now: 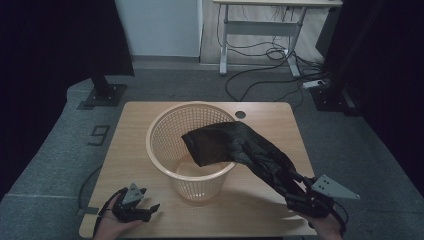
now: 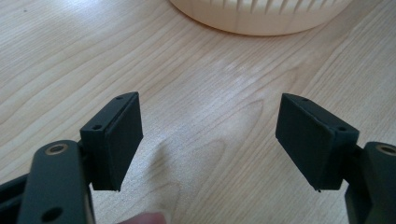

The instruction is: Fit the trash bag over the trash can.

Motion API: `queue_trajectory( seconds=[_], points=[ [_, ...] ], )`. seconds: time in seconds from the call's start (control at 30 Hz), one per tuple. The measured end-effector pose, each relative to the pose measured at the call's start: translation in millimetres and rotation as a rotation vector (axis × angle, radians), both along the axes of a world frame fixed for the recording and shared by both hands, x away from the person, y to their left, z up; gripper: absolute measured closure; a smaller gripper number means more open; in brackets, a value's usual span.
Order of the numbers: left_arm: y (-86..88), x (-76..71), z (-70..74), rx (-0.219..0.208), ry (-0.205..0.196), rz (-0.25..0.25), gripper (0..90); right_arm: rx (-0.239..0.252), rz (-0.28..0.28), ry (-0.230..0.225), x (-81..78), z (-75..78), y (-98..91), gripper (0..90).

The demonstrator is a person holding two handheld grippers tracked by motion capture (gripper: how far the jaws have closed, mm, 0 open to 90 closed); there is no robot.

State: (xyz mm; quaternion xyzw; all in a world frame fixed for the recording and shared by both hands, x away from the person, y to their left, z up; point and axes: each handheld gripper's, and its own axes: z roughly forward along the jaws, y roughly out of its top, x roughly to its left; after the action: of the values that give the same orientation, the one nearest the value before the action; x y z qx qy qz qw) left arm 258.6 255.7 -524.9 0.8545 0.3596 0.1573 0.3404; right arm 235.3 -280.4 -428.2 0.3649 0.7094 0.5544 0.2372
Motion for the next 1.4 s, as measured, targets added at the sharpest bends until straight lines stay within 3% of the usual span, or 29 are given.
queue_trajectory(
  seconds=[0.13, 0.3, 0.4, 0.43, 0.47, 0.57, 0.63, 0.67, 0.73, 0.8, 0.9, 1.07, 1.23, 1.4],
  points=[
    [0.1, 0.0, 1.5, -0.016, 0.029, -0.013, 22.7, -0.005, 0.004, 0.027, 11.5, -6.4, 1.1, 31.4],
    [1.5, -0.3, 3.8, -0.048, 0.021, 0.001, 22.3, -0.015, 0.004, 0.037, 22.8, -8.3, 5.8, 36.0],
    [3.3, 2.4, 5.5, -0.104, 0.008, 0.048, 23.0, -0.015, 0.002, 0.03, 29.7, -8.0, 8.9, 38.3],
    [3.3, 2.4, 5.5, -0.104, 0.008, 0.048, 24.5, -0.01, 0.0, 0.029, 30.7, -7.8, 9.1, 38.7],
    [5.6, 5.2, 5.5, -0.152, 0.0, 0.071, 27.4, -0.006, -0.002, 0.028, 31.5, -7.6, 9.1, 39.1],
    [7.5, 6.8, 5.0, -0.179, 0.001, 0.075, 34.8, 0.006, -0.002, 0.028, 33.0, -6.9, 8.4, 40.3],
    [9.0, 8.7, 3.7, -0.229, 0.029, 0.058, 37.3, 0.009, -0.003, 0.027, 33.6, -6.4, 8.1, 40.5],
    [9.3, 9.9, 1.8, -0.267, 0.051, 0.024, 37.2, 0.008, -0.006, 0.026, 33.9, -6.1, 8.0, 40.9],
    [8.6, 11.3, 0.7, -0.257, 0.046, -0.004, 38.6, 0.007, -0.007, 0.019, 34.5, -5.0, 7.6, 48.4],
    [8.1, 11.4, 0.8, -0.247, 0.029, -0.019, 41.5, 0.005, 0.006, 0.017, 35.5, -3.1, 7.0, 62.3],
    [8.7, 10.4, 4.4, -0.257, 0.017, -0.031, 42.1, 0.007, 0.012, 0.022, 39.0, 1.7, 6.0, 75.4],
    [11.2, 9.2, 23.6, -0.26, 0.009, -0.026, 38.2, -0.003, 0.021, -0.022, 46.5, 21.9, 6.5, 85.3],
    [18.7, 7.4, 57.5, -0.295, -0.034, -0.043, 36.2, -0.012, 0.037, -0.116, 49.1, 50.8, 17.6, 87.8],
    [25.3, 4.8, 87.0, -0.321, -0.079, -0.072, 36.0, -0.048, 0.08, -0.18, 47.8, 71.9, 36.2, 88.5]
  ],
)
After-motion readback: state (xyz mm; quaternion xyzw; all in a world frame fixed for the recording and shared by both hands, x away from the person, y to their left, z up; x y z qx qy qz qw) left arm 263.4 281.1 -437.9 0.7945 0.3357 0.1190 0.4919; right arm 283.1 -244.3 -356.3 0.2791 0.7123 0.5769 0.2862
